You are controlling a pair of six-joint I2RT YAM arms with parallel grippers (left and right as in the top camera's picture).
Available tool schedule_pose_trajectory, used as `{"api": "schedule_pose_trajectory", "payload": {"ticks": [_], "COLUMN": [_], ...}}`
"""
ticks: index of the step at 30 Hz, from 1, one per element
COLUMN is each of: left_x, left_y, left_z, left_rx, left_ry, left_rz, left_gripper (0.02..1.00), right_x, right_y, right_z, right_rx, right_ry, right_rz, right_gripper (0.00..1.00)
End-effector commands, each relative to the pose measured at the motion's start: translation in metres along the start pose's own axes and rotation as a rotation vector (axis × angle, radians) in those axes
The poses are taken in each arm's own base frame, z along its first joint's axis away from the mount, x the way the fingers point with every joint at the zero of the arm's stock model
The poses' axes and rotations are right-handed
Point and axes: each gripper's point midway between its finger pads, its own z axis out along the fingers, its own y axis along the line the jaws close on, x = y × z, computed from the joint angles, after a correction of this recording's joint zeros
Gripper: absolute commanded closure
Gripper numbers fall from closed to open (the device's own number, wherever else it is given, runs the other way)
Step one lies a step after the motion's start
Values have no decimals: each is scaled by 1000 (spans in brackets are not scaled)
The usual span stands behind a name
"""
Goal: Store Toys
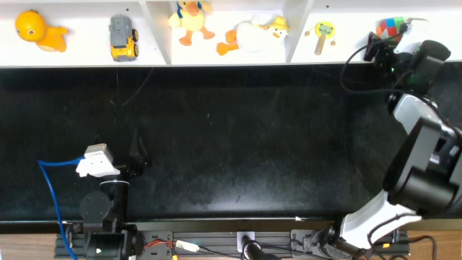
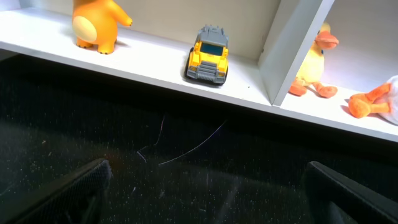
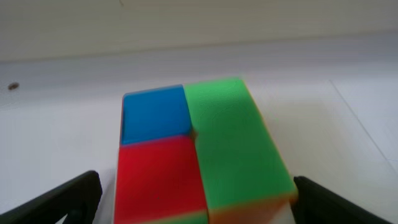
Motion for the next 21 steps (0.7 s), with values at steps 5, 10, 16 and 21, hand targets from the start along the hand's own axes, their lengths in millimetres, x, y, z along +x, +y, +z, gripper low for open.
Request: {"api": "schedule_pose_trajectory", "payload": {"ticks": [5,10,16,21], "left_x": [-1,-1,-1,-1], "left_y": [0,0,0,0], "left_z": [0,0,0,0], "left_rx": [6,6,6,6], "left_ry": [-6,-6,-6,-6], "left_rz": [-4,-4,-4,-4], "left_gripper": [20,20,20,23], "right_x": [-22,-20,-28,-36], "right_y": [-4,26,67,93], "right_z": [-72,-107,-149,-192], "right_rx": [135,79,5,-35], "right_ry": [122,215,246,242], "right_rz": [26,-122,-191,-212], "right_gripper": [3,5,5,5]}}
